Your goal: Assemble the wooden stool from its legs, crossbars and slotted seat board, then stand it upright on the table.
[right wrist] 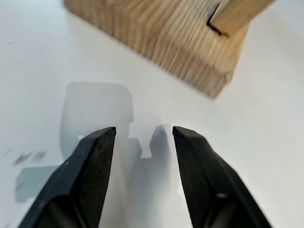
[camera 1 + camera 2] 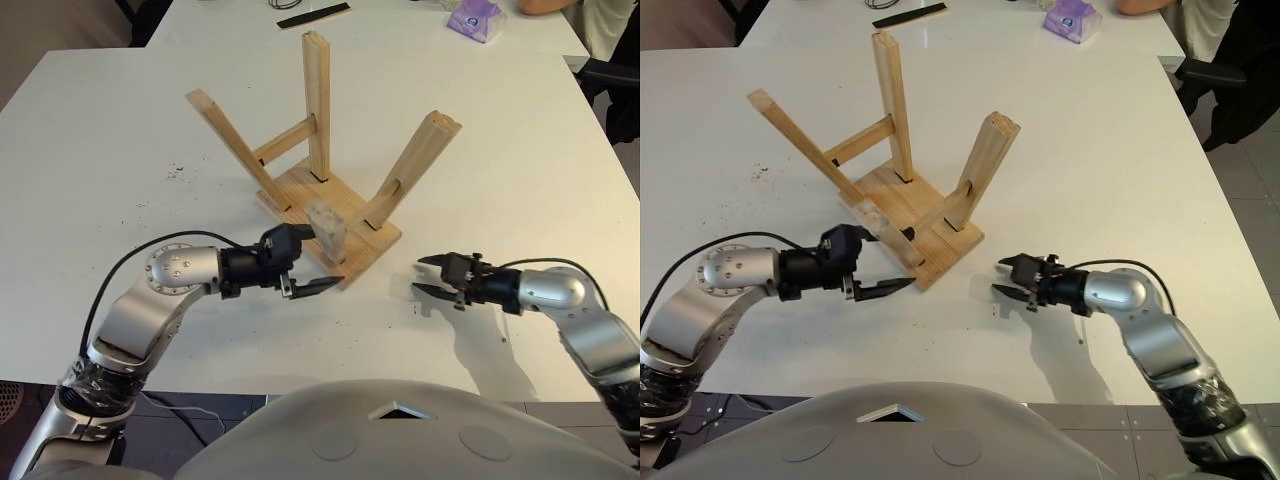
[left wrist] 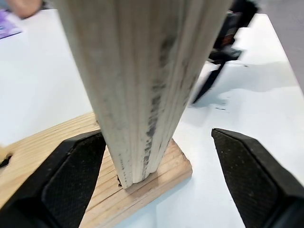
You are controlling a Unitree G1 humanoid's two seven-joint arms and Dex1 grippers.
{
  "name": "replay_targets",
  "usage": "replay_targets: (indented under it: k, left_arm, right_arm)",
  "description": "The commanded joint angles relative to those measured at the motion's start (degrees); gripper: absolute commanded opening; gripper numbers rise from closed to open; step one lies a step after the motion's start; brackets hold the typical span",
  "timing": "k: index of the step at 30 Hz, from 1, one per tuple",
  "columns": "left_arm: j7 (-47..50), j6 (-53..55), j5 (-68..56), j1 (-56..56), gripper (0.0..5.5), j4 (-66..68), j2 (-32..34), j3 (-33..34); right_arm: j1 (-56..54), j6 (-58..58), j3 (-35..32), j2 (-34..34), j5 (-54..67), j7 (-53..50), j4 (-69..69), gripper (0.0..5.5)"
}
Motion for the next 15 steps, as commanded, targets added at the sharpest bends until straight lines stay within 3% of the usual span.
replay_targets:
  k: [1, 10, 15]
  left_arm:
    - [1.01, 2.22, 1.35, -4.26, 3.97, 4.17, -5.6, -5.22]
    - [10.49, 5.86, 5.2, -11.4, 3.97, 11.31, -19.25, -9.59]
    - [13.9, 5.18, 8.29, -10.75, 3.97, 10.32, -18.56, -7.92]
  right_arm:
    - [-5.12, -1.96, 1.54, 4.86, -2.59, -3.74, 7.15, 2.2]
    - [-11.2, -4.69, -1.89, 8.72, -4.87, -11.06, 17.1, 2.2]
    - [-12.12, -5.56, -3.08, 9.46, -6.11, -14.01, 20.87, 2.2]
